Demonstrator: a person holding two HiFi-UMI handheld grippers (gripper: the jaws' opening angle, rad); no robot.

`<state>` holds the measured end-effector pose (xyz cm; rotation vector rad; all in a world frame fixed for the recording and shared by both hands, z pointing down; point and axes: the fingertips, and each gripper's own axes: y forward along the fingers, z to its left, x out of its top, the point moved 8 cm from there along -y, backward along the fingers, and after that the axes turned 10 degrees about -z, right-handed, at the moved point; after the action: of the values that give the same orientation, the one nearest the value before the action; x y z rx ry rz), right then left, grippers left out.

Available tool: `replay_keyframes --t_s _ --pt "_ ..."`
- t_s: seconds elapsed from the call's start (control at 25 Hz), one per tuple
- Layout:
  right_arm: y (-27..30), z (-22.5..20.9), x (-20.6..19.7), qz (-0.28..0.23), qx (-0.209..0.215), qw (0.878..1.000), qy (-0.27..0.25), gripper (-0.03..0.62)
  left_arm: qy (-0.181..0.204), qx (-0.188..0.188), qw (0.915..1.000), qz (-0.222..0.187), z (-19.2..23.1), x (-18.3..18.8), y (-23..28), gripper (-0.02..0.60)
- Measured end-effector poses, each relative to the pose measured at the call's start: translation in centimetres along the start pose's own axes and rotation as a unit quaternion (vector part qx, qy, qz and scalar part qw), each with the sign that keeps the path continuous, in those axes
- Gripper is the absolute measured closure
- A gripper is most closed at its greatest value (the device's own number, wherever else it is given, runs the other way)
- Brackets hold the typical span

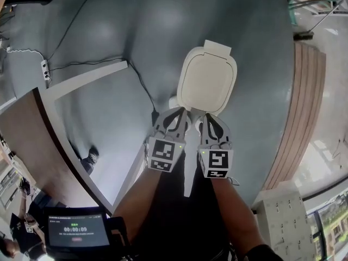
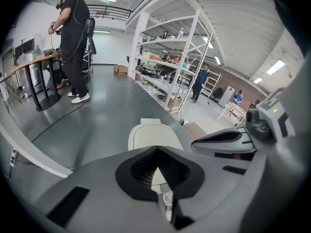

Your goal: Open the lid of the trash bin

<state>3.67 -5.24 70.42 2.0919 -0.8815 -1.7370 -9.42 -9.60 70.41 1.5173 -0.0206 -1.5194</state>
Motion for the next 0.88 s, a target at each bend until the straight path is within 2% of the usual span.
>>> replay_keyframes --t_s 0.44,0.64,0.88 --pt "1.0 -0.4 -9.0 0.034 0.001 0.999 0.023 0.595 -0.013 0.008 0.9997 0.017 -0.6 -7.8 1.7 0.581" --pt "2.4 0.0 -13.6 0.052 0.003 0.998 0.035 0.595 -0.019 0.001 0.9992 0.036 -0.2 -12.8 2.9 0.581" --pt "3.2 -0.2 -15.9 0.07 0.003 0.997 0.032 0.595 -0.027 0.004 0.9984 0.049 -0.1 -15.6 3.7 0.581"
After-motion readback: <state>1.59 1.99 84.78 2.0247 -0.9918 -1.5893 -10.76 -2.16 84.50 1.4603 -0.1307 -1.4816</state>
